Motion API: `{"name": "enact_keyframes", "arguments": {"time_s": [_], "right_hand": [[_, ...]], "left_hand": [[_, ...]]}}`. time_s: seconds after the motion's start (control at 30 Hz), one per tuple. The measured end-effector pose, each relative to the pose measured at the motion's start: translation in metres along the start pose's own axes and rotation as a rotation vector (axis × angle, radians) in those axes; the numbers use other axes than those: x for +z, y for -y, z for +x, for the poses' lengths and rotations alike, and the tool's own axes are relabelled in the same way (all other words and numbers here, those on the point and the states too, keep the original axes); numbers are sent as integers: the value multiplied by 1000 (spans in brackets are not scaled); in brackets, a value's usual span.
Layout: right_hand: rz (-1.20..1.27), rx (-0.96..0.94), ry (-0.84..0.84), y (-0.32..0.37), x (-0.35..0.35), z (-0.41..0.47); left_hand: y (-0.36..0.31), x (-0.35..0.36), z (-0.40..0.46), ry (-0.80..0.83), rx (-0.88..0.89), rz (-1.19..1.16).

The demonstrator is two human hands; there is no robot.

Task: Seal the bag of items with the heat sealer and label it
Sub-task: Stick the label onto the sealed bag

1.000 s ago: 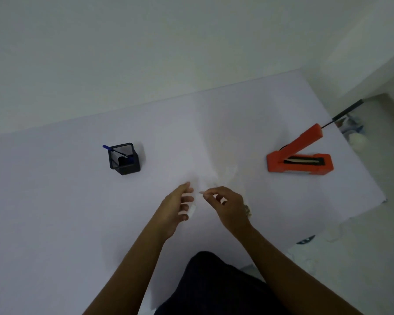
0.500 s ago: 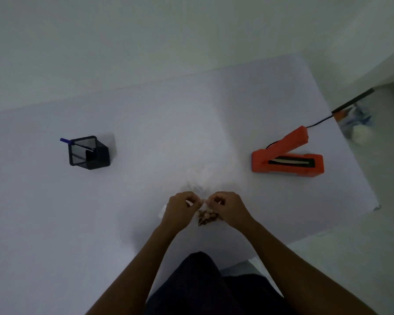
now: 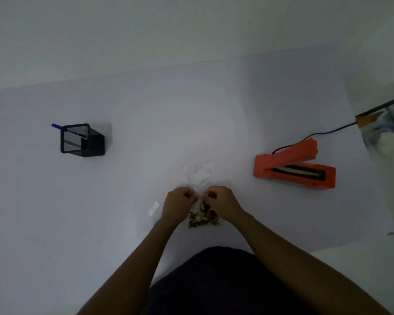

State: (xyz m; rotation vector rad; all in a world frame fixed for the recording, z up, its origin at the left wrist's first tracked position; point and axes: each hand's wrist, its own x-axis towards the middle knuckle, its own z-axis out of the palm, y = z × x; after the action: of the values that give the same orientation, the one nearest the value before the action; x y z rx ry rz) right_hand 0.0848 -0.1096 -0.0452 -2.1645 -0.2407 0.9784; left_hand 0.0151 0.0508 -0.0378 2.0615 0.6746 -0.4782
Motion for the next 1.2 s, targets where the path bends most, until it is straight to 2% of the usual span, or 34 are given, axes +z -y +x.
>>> {"name": "enact_keyframes", "arguments": {"time_s": [0.27,0.77,1.2], "right_hand": [[-49,42,-46,-1,3,12],[-212,171,-48,15,4,9],[-150,250,-146,7,2,9]], "left_hand": [[3,9,13,-39,-7,130],[1,11,18,-29,-39,198],[-4,9,19,-35,-88,212]]}}
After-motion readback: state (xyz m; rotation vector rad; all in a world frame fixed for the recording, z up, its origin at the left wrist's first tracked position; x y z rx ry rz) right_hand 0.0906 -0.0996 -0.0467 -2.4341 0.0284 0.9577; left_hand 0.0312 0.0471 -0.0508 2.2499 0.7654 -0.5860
